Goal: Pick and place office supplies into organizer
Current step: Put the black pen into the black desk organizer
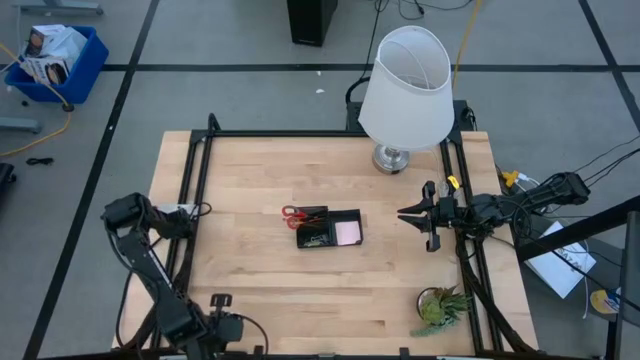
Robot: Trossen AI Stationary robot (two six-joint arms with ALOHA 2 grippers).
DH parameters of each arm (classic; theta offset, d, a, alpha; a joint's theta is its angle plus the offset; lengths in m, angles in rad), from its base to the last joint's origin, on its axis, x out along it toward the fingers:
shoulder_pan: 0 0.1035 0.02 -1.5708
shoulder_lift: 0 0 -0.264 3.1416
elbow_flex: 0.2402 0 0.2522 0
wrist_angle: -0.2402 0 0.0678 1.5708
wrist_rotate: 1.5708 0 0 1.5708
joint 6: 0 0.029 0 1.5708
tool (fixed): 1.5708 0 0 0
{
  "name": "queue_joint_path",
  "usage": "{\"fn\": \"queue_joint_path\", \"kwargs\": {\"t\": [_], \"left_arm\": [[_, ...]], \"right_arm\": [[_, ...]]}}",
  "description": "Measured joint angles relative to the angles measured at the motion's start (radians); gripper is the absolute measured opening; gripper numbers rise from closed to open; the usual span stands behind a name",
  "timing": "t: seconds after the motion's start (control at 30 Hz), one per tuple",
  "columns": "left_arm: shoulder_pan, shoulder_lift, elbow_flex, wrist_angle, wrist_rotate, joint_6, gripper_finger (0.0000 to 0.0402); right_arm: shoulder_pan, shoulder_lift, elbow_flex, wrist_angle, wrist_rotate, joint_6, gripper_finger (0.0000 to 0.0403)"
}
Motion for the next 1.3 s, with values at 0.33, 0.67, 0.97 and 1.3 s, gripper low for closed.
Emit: {"fn": "queue_joint_path", "kwargs": {"t": [0.33, 0.67, 0.97, 1.3], "left_arm": [[-0.015, 0.005, 0.000, 0.103, 0.002, -0.120, 0.0203], [-0.050, 0.068, 0.000, 0.186, 0.016, -0.097, 0.0190], [-0.049, 0.112, 0.000, 0.179, 0.009, -0.084, 0.0182], [-0.031, 0.150, 0.000, 0.178, 0.014, -0.047, 0.0182]], "right_arm": [[0.000, 0.000, 0.000, 0.000, 0.000, 0.000, 0.0055], [0.000, 0.000, 0.000, 0.000, 0.000, 0.000, 0.0055], [0.000, 0.000, 0.000, 0.000, 0.000, 0.000, 0.0055], [0.000, 0.000, 0.000, 0.000, 0.000, 0.000, 0.0055]]}}
